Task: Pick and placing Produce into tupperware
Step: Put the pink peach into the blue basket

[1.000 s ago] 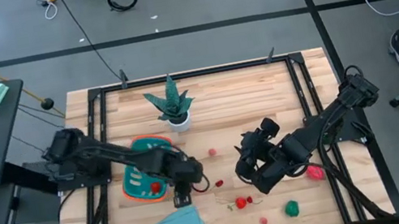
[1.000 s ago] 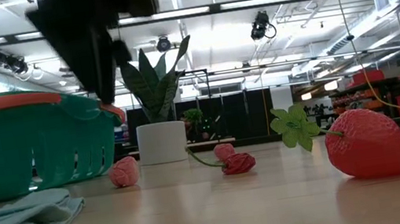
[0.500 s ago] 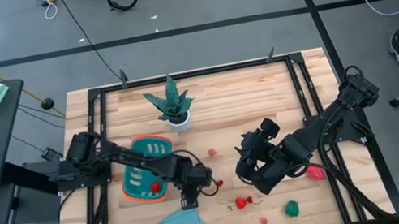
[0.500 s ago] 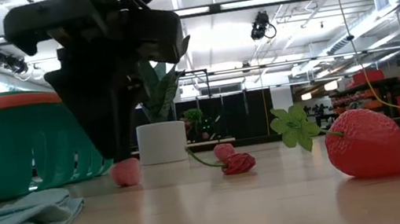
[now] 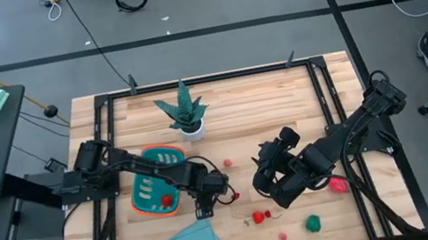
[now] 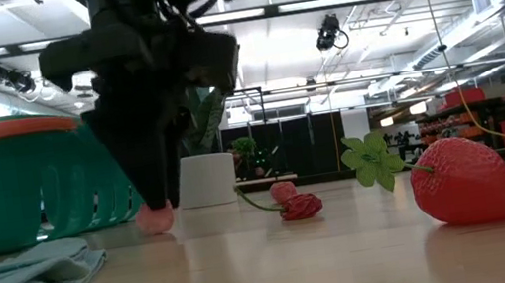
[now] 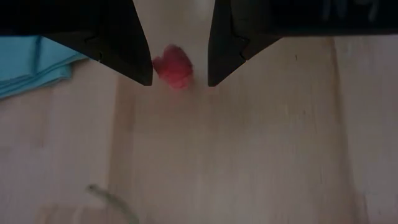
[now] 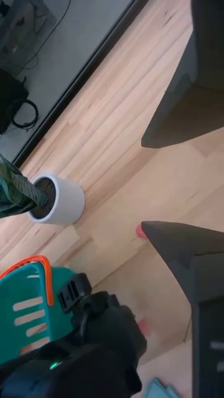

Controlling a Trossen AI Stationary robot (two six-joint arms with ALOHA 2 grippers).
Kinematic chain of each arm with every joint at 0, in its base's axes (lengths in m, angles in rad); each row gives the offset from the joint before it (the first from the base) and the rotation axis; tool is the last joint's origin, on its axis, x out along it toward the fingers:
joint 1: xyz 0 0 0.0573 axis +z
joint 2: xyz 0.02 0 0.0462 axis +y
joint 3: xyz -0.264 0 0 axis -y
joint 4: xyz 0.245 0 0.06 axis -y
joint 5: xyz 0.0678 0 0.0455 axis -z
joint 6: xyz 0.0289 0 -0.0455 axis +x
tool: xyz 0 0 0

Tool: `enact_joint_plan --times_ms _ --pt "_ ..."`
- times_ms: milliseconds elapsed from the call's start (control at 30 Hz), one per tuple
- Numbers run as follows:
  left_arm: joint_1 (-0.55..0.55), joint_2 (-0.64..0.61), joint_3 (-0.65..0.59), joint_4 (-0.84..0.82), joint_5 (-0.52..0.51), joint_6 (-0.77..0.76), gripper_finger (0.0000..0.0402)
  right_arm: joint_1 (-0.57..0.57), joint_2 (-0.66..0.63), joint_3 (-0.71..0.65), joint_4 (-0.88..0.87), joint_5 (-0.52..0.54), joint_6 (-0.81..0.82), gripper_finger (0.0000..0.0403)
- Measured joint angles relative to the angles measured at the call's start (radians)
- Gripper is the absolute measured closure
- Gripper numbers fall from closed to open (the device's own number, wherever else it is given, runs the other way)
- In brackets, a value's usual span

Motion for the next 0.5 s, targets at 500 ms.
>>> enact_joint_plan --times_ms 500 --pt "-0.008 0.045 0.003 -0.039 -0.019 0.012 0.0279 0.000 0.002 0.001 0.029 -0.008 0.000 0.0188"
